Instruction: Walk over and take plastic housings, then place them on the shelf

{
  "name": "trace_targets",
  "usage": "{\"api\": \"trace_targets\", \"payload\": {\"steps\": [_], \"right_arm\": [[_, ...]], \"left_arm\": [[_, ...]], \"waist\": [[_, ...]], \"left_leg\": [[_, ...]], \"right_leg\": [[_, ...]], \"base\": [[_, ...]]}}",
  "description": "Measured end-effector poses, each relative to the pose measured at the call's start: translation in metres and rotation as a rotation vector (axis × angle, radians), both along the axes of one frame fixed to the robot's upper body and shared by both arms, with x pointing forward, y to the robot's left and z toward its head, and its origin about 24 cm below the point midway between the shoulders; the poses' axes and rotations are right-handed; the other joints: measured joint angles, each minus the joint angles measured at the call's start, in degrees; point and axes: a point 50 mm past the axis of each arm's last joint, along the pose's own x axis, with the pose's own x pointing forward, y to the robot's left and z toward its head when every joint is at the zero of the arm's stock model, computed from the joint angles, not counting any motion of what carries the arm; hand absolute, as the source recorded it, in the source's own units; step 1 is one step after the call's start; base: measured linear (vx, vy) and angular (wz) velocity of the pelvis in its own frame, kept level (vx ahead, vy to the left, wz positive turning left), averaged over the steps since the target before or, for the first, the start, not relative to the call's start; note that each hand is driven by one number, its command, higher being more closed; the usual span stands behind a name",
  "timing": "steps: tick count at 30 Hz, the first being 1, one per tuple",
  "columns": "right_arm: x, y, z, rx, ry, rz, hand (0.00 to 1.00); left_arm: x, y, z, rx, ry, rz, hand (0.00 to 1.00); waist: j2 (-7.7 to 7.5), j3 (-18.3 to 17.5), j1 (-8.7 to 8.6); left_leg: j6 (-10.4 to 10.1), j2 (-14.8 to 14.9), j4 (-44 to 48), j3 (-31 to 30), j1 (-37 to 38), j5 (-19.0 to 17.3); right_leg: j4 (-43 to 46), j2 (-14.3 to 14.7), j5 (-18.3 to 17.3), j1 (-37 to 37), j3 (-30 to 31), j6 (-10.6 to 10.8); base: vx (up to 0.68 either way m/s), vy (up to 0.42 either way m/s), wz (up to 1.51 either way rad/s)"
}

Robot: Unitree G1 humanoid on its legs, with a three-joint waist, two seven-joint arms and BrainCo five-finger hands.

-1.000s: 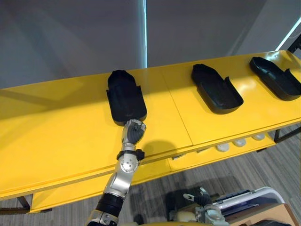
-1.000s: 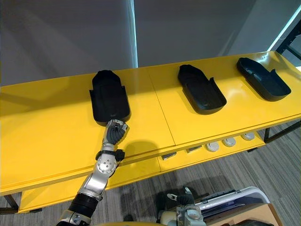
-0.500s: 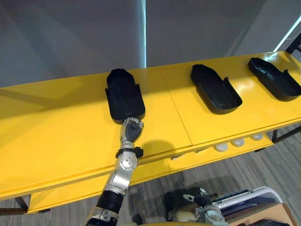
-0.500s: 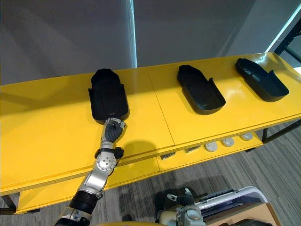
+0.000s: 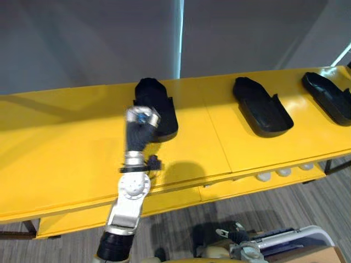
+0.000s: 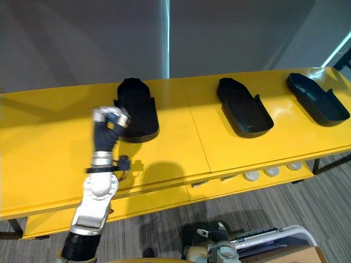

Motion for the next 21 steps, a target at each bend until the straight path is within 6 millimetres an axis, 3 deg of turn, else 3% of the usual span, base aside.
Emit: {"api": "trace_targets", "payload": {"steps": [2, 3, 5, 6, 7, 9, 10, 12, 13, 15, 16, 19, 21], "right_arm": [[-0.004, -0.002, -0.002, -0.005, 0.020, -0.001, 0.00], [-0.005, -0.003, -0.002, -0.005, 0.022, -0.002, 0.00], [-0.006, -0.004, -0.003, -0.006, 0.026, -0.008, 0.00], [-0.007, -0.004, -0.003, -0.006, 0.028, -0.010, 0.00], [-0.010, -0.003, -0.003, -0.002, 0.034, -0.020, 0.00], [-0.008, -0.002, -0.003, 0.006, 0.024, -0.037, 0.00], [-0.005, 0.000, -0.001, 0.010, 0.008, -0.040, 0.00], [0.003, 0.002, 0.005, 0.012, -0.036, -0.036, 0.00], [0.007, 0.003, 0.007, 0.012, -0.052, -0.026, 0.00], [0.016, 0.008, 0.012, 0.011, -0.092, 0.011, 0.00], [0.022, 0.011, 0.016, 0.017, -0.117, 0.028, 0.00], [0.026, 0.019, 0.017, 0.033, -0.128, 0.044, 0.00], [0.021, 0.019, 0.015, 0.035, -0.116, 0.040, 0.00]], "left_arm": [[-0.024, 0.048, 0.013, -0.098, -0.142, 0.212, 1.00], [-0.029, 0.061, 0.012, -0.128, -0.155, 0.271, 1.00], [-0.054, 0.107, -0.004, -0.267, -0.156, 0.516, 1.00], [-0.062, 0.118, -0.012, -0.306, -0.142, 0.585, 1.00], [-0.078, 0.137, -0.032, -0.360, -0.077, 0.712, 1.00], [-0.096, 0.150, -0.053, -0.398, 0.010, 0.806, 1.00], [-0.112, 0.159, -0.075, -0.446, 0.110, 0.872, 1.00], [-0.136, 0.166, -0.127, -0.589, 0.350, 0.951, 1.00], [-0.142, 0.166, -0.144, -0.629, 0.430, 0.960, 1.00], [-0.154, 0.157, -0.196, -0.697, 0.720, 0.944, 1.00], [-0.158, 0.147, -0.224, -0.725, 0.885, 0.897, 0.00], [-0.159, 0.109, -0.276, -0.733, 1.221, 0.699, 0.00], [-0.148, 0.067, -0.302, -0.663, 1.417, 0.468, 0.00]], "waist": [[0.00, 0.00, 1.01], [-0.01, 0.00, 1.28], [-0.04, 0.02, 2.51], [-0.09, -0.01, 3.14], [-0.44, -0.30, 3.83], [-0.70, -0.55, 3.86], [-0.84, -0.74, 4.29], [-0.78, -1.42, 5.39], [-0.94, -1.53, 5.41], [-0.56, -1.29, 5.84], [-0.48, -1.34, 6.25], [-0.71, -1.77, 6.38], [-0.30, -2.50, 6.24]], "left_leg": [[0.42, -0.36, 0.10, -1.58, -0.03, 0.48], [0.47, -0.46, 0.10, -2.01, -0.03, 0.60], [0.60, -0.94, 0.12, -3.82, -0.14, 0.88], [0.60, -1.02, 0.10, -4.50, -0.10, 0.88], [0.58, -1.18, -0.09, -5.47, -0.07, 1.00], [0.44, -1.21, -0.26, -6.12, -0.05, 1.07], [0.64, -1.15, -0.25, -6.12, 0.03, 0.93], [0.71, -1.06, -0.13, -5.96, 0.04, 0.85], [0.79, -0.91, 0.12, -5.84, 0.05, 0.77], [0.86, -0.53, 1.72, -5.52, 0.09, 0.07], [0.62, -0.23, 2.51, -5.04, 0.07, -0.63], [0.32, 0.50, 3.64, -3.68, -0.09, -1.12], [0.40, 0.74, 3.34, -2.96, 0.04, -1.04]], "right_leg": [[0.00, -0.46, -0.04, 0.76, -1.45, 0.01], [0.00, -0.58, -0.07, 0.93, -1.82, 0.00], [0.00, -1.19, -0.42, 1.87, -3.33, 0.13], [0.00, -1.31, -0.48, 2.19, -3.87, 0.12], [0.01, -1.60, -1.06, 2.69, -4.90, 0.51], [0.02, -1.82, -1.34, 3.06, -5.81, 0.57], [0.02, -1.88, -1.55, 3.27, -6.13, 0.54], [0.29, -1.98, -2.27, 3.43, -6.83, 1.02], [0.97, -2.00, -2.58, 3.34, -7.06, 0.80], [2.80, -1.96, -3.58, 3.29, -7.29, 0.33], [3.48, -1.79, -4.27, 3.20, -7.13, 0.47], [4.51, -1.38, -4.81, 2.81, -6.77, 0.17], [4.29, -1.17, -4.74, 2.67, -6.20, 0.09]], "base": [[-0.04, 0.030, 0.34], [-0.05, 0.027, 0.39], [-0.06, 0.023, 0.43], [-0.06, 0.023, 0.54], [-0.05, 0.013, 0.48], [-0.03, 0.005, 0.35], [-0.02, 0.005, 0.14], [-0.01, 0.007, 0.13], [0.00, 0.008, 0.16], [0.00, 0.011, 0.00], [0.00, 0.006, -0.14], [0.02, -0.002, -0.16], [0.05, 0.003, -0.12]]}}
